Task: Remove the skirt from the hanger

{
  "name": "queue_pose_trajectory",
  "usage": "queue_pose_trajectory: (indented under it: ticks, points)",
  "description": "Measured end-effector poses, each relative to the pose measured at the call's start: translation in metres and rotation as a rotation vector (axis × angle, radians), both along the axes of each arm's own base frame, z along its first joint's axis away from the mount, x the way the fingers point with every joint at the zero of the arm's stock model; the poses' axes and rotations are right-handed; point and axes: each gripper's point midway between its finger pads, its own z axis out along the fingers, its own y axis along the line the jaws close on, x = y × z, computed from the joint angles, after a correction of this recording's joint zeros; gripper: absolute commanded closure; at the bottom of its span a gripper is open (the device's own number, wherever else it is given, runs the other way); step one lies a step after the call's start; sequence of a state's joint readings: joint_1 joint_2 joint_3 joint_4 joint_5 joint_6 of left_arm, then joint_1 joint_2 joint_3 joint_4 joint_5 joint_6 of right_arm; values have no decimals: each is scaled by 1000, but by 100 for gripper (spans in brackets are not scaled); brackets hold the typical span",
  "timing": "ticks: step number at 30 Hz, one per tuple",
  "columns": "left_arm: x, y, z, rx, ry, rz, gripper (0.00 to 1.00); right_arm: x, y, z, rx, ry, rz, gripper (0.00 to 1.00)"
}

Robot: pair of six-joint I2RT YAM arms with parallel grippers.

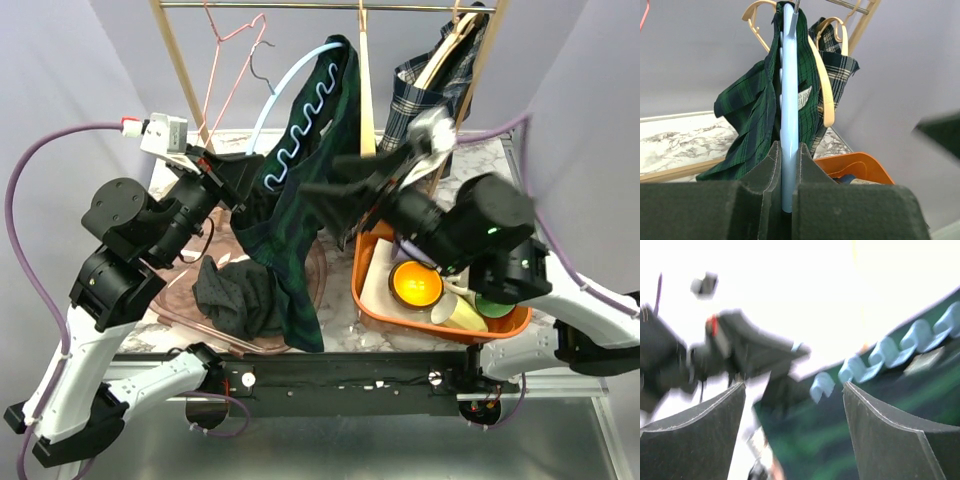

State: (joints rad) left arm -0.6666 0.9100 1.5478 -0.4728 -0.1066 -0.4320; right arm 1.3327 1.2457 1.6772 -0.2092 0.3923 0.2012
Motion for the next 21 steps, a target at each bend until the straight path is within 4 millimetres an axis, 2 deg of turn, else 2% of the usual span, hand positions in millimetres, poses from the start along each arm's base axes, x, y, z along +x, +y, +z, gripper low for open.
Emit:
queue_pose_trajectory:
  ticks: [1, 3, 6, 8, 11, 14, 16, 18, 21]
  points:
    - [-2, 0, 1, 3, -7, -5, 100, 8, -8, 25, 22, -50, -48, 16]
    - [-5, 1, 2, 12, -21, -13, 100, 23, -18, 57, 34, -134, -125, 16]
    - [-10, 2, 3, 25, -33, -29, 100, 47, -22, 72, 11, -192, -208, 20]
    - [-15, 4, 2, 36, -43, -38, 100, 64, -13, 77, -15, -216, -229, 23]
    - [-21, 7, 2, 51, -57, -45, 100, 78, 4, 75, -51, -246, -229, 27]
    - [-25, 9, 3, 61, -71, -53, 100, 87, 36, 63, -110, -282, -201, 29]
    - [-27, 8, 3, 68, -77, -62, 100, 92, 49, 56, -135, -293, -194, 34]
    - [-27, 7, 1, 76, -75, -68, 100, 98, 63, 47, -168, -309, -191, 43]
    - [-24, 9, -3, 87, -65, -54, 100, 104, 67, 42, -188, -319, -202, 57]
